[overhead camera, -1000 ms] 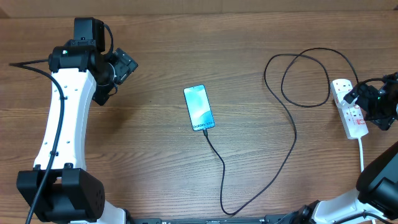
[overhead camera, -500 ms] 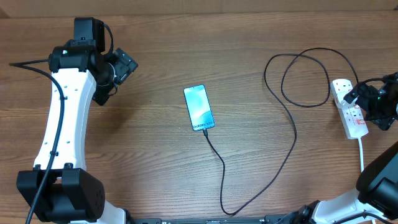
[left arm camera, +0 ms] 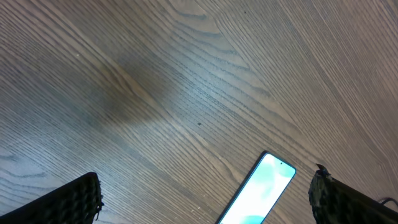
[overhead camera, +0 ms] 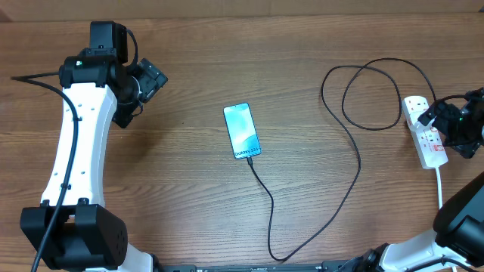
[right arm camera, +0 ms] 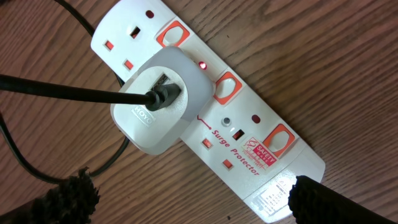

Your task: Plug charger to phone and switch on socket

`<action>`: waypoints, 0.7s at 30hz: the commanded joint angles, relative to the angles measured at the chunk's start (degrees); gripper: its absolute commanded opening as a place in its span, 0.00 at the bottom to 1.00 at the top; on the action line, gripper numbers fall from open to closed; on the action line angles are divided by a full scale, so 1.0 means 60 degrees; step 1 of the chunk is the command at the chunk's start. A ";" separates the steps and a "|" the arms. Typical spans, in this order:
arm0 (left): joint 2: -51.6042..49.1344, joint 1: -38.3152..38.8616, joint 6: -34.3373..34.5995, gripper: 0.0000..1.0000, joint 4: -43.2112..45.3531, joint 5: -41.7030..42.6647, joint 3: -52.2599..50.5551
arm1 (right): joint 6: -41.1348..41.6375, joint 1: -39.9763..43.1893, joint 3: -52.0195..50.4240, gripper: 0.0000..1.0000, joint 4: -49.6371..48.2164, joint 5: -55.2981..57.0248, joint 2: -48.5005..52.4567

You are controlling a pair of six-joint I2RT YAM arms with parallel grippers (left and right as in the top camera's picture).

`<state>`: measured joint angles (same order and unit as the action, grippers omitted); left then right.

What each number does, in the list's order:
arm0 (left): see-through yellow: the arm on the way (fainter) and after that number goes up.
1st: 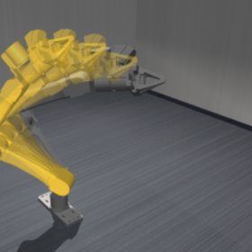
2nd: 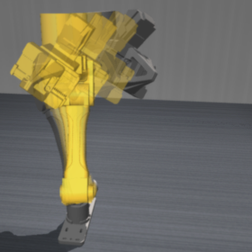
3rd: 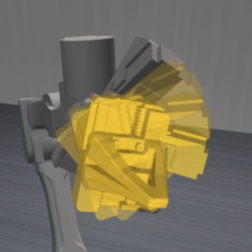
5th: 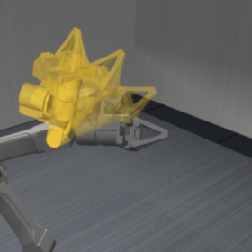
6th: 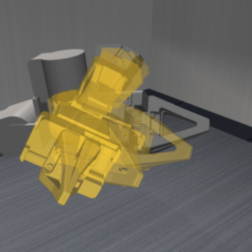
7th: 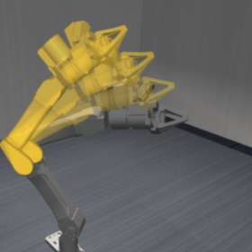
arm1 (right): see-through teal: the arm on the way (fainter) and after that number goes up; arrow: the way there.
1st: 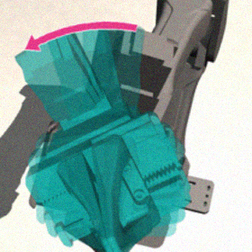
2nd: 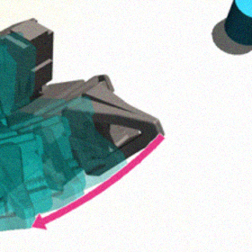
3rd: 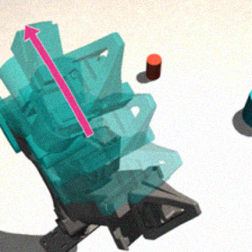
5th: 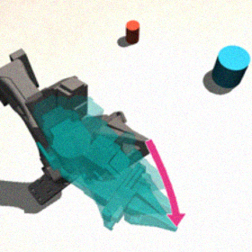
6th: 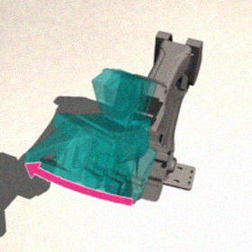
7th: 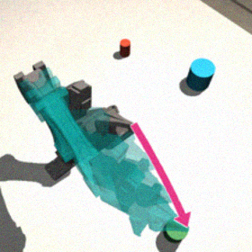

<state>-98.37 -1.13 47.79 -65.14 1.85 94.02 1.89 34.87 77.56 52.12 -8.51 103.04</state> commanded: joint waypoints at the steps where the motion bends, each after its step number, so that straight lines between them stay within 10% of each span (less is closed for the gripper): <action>1: 0.0211 0.0022 -0.0109 1.00 -0.0033 -0.0135 0.0135 | -0.0040 0.0000 -0.0080 1.00 -0.0033 0.0087 -0.0127; 21: 0.3850 0.0073 -0.0109 0.99 -0.0036 -0.0157 0.0098 | -0.0040 0.0000 -0.0080 1.00 -0.0033 0.0087 -0.0127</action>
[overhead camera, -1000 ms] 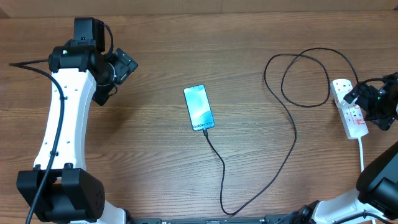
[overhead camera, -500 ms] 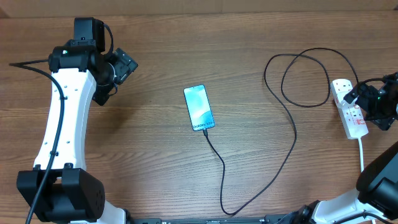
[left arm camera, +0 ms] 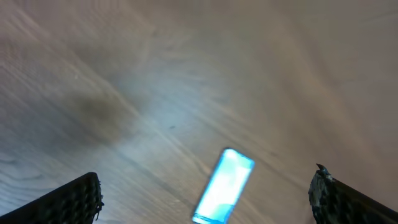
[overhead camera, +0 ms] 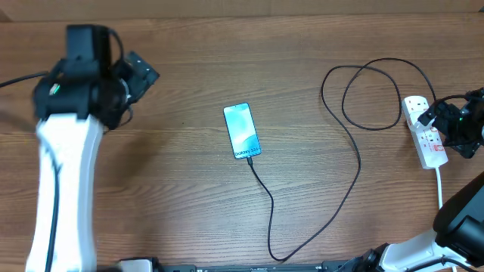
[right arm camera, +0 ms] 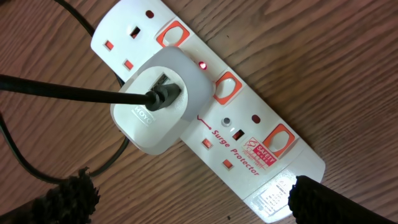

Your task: Plug charger to phone and switch on socket

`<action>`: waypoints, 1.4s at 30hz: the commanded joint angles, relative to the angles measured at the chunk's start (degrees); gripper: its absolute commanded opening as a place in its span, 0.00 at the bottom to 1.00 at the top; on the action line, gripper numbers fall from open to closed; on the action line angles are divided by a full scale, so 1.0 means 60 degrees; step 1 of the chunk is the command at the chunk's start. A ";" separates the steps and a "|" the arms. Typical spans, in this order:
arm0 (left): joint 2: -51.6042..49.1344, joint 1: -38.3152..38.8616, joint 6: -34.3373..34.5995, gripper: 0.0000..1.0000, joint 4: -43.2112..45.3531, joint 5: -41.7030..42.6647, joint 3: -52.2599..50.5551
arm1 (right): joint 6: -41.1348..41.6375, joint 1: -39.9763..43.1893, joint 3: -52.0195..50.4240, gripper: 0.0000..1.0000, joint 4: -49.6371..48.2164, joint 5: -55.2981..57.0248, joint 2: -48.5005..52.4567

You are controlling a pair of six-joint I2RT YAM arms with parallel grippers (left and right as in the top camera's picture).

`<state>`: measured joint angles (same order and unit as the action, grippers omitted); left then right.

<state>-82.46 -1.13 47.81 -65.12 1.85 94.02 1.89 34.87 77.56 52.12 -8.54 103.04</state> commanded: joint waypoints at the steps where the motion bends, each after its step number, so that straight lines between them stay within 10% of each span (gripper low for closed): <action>1: 0.1494 0.0073 -0.0113 1.00 -0.0036 -0.0153 0.0098 | -0.0040 0.0000 -0.0080 1.00 -0.0033 0.0091 -0.0127; 20: 0.7399 0.0073 -0.0117 1.00 -0.0186 -0.0153 -0.0543 | -0.0044 0.0000 -0.0080 1.00 -0.0033 0.0091 -0.0127; 42: 1.2746 0.0066 -0.0109 1.00 -0.0135 -0.0142 -0.7679 | -0.0044 0.0000 -0.0080 1.00 -0.0033 0.0091 -0.0127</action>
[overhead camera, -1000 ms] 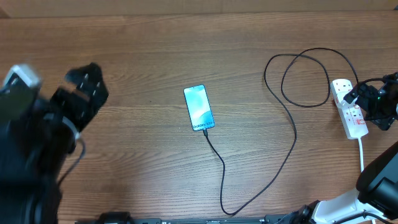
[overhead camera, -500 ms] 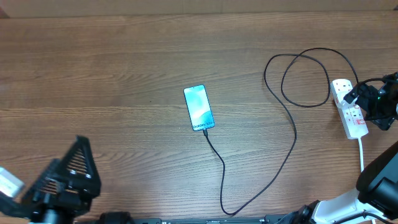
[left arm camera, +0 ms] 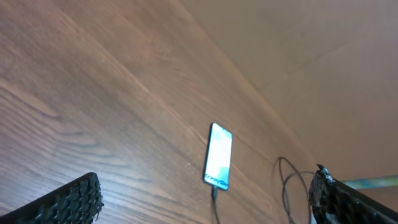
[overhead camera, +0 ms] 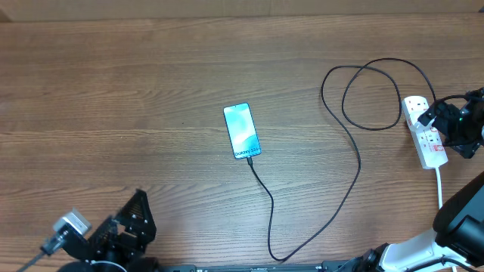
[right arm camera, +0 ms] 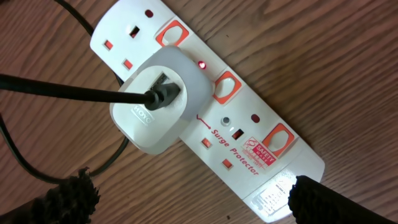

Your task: Plug charger to phone and switch on socket

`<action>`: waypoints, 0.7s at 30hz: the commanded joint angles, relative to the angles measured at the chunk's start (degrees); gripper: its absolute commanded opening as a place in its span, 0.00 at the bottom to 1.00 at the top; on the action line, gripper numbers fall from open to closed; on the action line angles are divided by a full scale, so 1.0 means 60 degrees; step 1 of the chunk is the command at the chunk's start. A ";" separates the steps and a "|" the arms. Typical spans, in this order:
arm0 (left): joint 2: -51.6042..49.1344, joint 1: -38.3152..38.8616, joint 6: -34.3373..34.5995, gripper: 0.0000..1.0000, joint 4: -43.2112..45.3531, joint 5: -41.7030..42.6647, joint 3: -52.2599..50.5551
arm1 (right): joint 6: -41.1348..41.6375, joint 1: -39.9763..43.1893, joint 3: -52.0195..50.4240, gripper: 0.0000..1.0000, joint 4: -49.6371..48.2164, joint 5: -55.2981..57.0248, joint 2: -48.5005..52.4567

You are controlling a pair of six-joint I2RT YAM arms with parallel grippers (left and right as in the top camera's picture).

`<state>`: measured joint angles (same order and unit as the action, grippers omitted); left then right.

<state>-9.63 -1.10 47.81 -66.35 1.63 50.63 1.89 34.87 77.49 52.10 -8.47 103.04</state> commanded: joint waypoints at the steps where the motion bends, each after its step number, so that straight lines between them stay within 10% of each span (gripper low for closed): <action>1: 0.0809 0.0062 -0.0109 0.99 0.0102 -0.0127 -0.0579 | -0.0040 0.0000 -0.0069 1.00 -0.0029 0.0080 -0.0127; 9: 0.1570 0.0062 -0.0634 1.00 0.2073 -0.0627 -0.1362 | -0.0040 0.0000 -0.0069 1.00 -0.0029 0.0080 -0.0127; 21: 0.1570 0.0062 -0.3971 1.00 1.2244 0.0091 -0.4761 | -0.0044 0.0000 -0.0069 1.00 -0.0029 0.0080 -0.0127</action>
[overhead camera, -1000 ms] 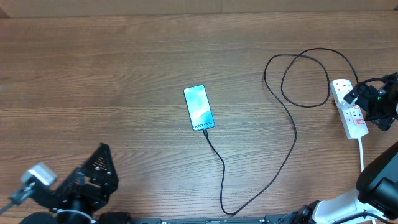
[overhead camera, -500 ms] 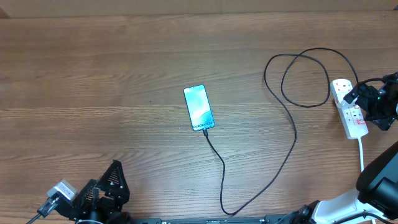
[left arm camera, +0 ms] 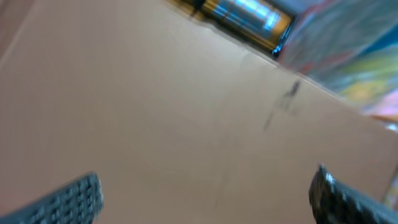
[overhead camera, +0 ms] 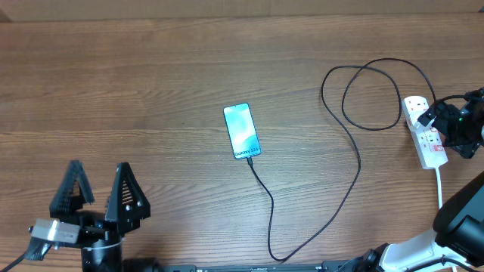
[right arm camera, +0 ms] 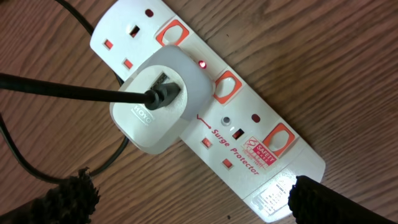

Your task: Plug charger to phone and switch on socket

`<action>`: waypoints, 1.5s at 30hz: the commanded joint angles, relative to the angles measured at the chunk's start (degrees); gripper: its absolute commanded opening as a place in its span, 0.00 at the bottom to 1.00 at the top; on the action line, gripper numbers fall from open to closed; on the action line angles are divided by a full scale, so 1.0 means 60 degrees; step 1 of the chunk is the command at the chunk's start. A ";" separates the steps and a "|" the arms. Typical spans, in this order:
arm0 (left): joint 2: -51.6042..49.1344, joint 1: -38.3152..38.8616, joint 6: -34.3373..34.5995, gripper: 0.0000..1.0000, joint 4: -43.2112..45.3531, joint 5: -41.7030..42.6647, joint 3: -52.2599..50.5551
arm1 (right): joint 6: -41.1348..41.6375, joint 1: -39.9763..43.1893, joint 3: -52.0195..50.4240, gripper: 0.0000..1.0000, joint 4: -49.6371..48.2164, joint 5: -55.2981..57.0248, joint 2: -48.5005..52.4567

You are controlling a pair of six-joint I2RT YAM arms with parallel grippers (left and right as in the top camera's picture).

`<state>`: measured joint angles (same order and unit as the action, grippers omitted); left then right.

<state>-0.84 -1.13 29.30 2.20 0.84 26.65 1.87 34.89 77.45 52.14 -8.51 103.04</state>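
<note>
The phone (overhead camera: 241, 131) lies face up mid-table with its screen lit. A black cable (overhead camera: 340, 204) is plugged into its near end and loops to the white charger plug (right arm camera: 155, 109). That plug sits in the white power strip (right arm camera: 249, 137) at the right edge (overhead camera: 425, 136), beside a lit red lamp (right arm camera: 202, 64). My right gripper (right arm camera: 196, 205) hangs open just over the strip, touching nothing. My left gripper (overhead camera: 98, 193) stands open at the near left, far from the phone. Its camera shows only its fingers (left arm camera: 65, 199) against a blurred brown wall.
The strip's white lead (overhead camera: 439, 189) runs toward the front edge beside my right arm's base (overhead camera: 457, 227). The cable's slack forms a loop (overhead camera: 370, 94) left of the strip. Orange rocker switches (right arm camera: 227, 86) line the strip's side.
My left gripper has shifted at the near-left edge and now shows both fingers spread. Its camera has swung off the table and phone onto the brown wall. The right gripper, phone and strip are unchanged.
My left gripper hung open at the far left, near the phone, then further back-left. Later it lay at the table's near-left edge, where it now points away. All along the phone stayed plugged and lit, the red lamp on, and the right gripper open over the strip.
</note>
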 commanded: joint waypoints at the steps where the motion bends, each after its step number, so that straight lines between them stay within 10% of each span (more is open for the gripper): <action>1: 0.0106 0.0066 -0.0889 1.00 0.1821 0.0219 -0.1202 | -0.0036 -0.0004 -0.0062 1.00 -0.0036 0.0087 -0.0127; 6: 0.0106 0.0062 -0.0889 1.00 0.5268 -0.0073 -0.2947 | -0.0040 -0.0004 -0.0062 1.00 -0.0036 0.0087 -0.0127; 14: 0.0106 0.0066 -0.0892 1.00 0.5566 -0.1013 -0.4328 | -0.0036 -0.0004 -0.0062 1.00 -0.0036 0.0087 -0.0127; 31: 0.0109 0.0069 -0.1741 1.00 -0.0820 -0.1982 -0.4397 | -0.0036 -0.0004 -0.0062 1.00 -0.0073 0.0087 -0.0127; 45: 0.0109 0.0069 -0.4335 0.99 -0.1107 -0.0295 -0.4393 | -0.0036 -0.0004 -0.0062 1.00 -0.0073 0.0087 -0.0127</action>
<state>-0.75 -1.13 6.39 -4.34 -2.87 0.47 1.89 34.87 77.36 52.05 -8.51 103.04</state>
